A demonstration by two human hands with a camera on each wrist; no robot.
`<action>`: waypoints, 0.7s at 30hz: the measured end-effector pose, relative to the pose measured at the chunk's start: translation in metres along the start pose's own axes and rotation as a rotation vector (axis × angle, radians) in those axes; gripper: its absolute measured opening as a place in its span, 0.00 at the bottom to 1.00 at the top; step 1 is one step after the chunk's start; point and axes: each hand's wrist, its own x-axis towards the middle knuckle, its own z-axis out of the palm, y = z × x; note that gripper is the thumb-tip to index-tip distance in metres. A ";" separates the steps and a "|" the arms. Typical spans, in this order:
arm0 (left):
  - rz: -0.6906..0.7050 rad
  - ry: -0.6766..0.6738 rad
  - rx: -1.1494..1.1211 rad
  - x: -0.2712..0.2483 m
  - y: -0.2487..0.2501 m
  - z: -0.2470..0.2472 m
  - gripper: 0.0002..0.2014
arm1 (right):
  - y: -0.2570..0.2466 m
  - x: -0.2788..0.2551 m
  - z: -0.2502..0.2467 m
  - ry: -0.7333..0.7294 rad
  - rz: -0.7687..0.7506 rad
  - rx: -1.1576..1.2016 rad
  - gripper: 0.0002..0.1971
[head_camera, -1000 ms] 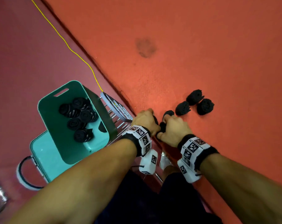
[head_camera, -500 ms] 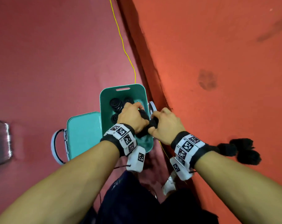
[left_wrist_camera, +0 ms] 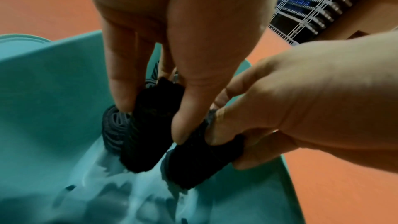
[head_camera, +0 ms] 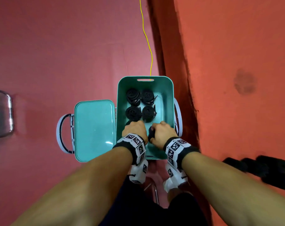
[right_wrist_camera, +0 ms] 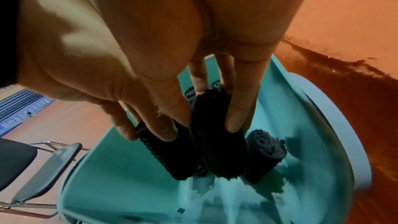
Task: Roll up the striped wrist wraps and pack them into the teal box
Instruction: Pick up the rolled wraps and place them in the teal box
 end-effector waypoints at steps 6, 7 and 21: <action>0.009 -0.098 0.014 0.022 0.000 0.013 0.22 | 0.003 0.027 0.020 -0.086 0.020 0.024 0.10; 0.016 -0.104 0.004 0.025 0.000 0.015 0.20 | 0.003 0.031 0.023 -0.094 0.018 0.033 0.09; -0.090 -0.249 -0.146 0.043 -0.022 0.045 0.20 | 0.005 0.060 0.070 -0.267 0.053 0.042 0.12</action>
